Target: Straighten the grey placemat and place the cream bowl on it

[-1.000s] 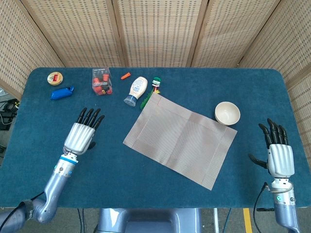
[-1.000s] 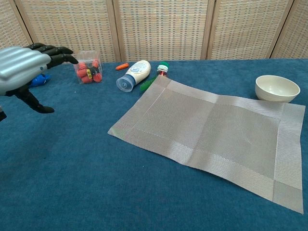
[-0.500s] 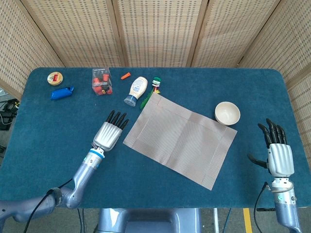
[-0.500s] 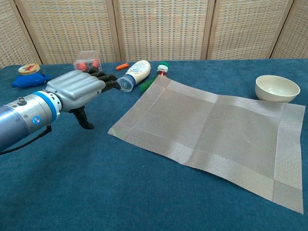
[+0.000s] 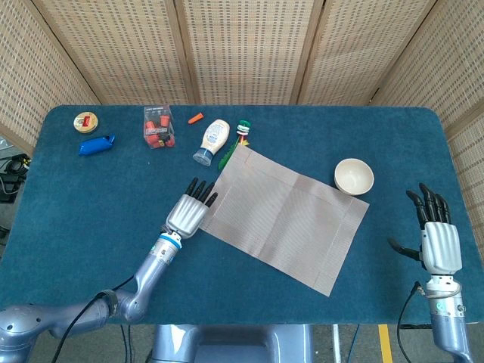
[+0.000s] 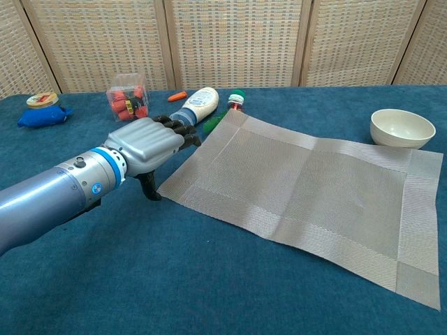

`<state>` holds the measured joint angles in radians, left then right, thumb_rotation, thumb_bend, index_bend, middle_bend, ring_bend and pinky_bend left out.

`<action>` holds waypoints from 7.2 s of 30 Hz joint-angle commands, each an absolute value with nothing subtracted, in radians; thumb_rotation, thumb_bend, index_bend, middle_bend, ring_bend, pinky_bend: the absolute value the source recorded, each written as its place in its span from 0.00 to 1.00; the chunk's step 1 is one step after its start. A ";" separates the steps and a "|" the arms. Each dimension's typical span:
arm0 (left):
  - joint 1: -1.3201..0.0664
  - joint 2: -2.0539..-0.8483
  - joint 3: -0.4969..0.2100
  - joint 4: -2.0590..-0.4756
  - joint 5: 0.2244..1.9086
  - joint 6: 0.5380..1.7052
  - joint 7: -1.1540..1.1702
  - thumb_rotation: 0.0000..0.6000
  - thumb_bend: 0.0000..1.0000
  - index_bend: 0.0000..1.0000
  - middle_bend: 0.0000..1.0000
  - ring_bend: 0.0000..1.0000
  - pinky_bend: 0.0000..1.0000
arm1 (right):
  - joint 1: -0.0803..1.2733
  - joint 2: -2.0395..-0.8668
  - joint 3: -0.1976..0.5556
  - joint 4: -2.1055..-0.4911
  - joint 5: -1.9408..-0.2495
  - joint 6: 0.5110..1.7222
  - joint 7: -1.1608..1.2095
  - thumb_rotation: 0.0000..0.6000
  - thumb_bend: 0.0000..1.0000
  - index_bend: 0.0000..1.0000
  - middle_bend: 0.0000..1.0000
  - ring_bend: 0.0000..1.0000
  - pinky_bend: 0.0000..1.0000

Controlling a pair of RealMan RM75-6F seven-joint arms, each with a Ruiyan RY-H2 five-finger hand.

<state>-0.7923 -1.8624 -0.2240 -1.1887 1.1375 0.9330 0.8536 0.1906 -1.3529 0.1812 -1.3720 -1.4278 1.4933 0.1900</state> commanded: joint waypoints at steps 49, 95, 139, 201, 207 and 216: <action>-0.820 -1.971 -0.137 -0.978 1.349 1.083 0.620 1.00 0.47 0.63 0.00 0.00 0.00 | 0.185 -1.339 0.179 -1.403 -1.442 1.490 0.238 1.00 0.23 0.14 0.00 0.00 0.00; -0.476 -1.717 0.205 -1.529 1.567 1.299 0.819 1.00 0.47 0.66 0.00 0.00 0.00 | 0.157 -1.318 0.132 -1.493 -1.533 1.558 0.156 1.00 0.23 0.15 0.00 0.00 0.00; -0.255 -1.455 0.186 -1.604 1.720 1.565 0.545 1.00 0.26 0.08 0.00 0.00 0.00 | 0.180 -1.349 0.126 -1.479 -1.541 1.520 0.082 1.00 0.23 0.15 0.00 0.00 0.00; -0.158 -1.347 -0.006 -1.635 1.668 1.594 0.370 1.00 0.26 0.10 0.00 0.00 0.00 | 0.669 -1.834 0.273 -0.498 -1.186 0.869 0.022 1.00 0.33 0.50 0.15 0.00 0.12; -0.157 -1.350 -0.012 -1.634 1.669 1.590 0.368 1.00 0.26 0.12 0.00 0.00 0.00 | 0.678 -1.860 0.268 -0.449 -1.202 0.869 0.055 1.00 0.33 0.55 0.20 0.00 0.14; -0.155 -1.352 -0.015 -1.633 1.672 1.583 0.365 1.00 0.26 0.12 0.00 0.00 0.00 | 0.687 -1.891 0.264 -0.400 -1.223 0.886 0.084 1.00 0.33 0.62 0.27 0.02 0.17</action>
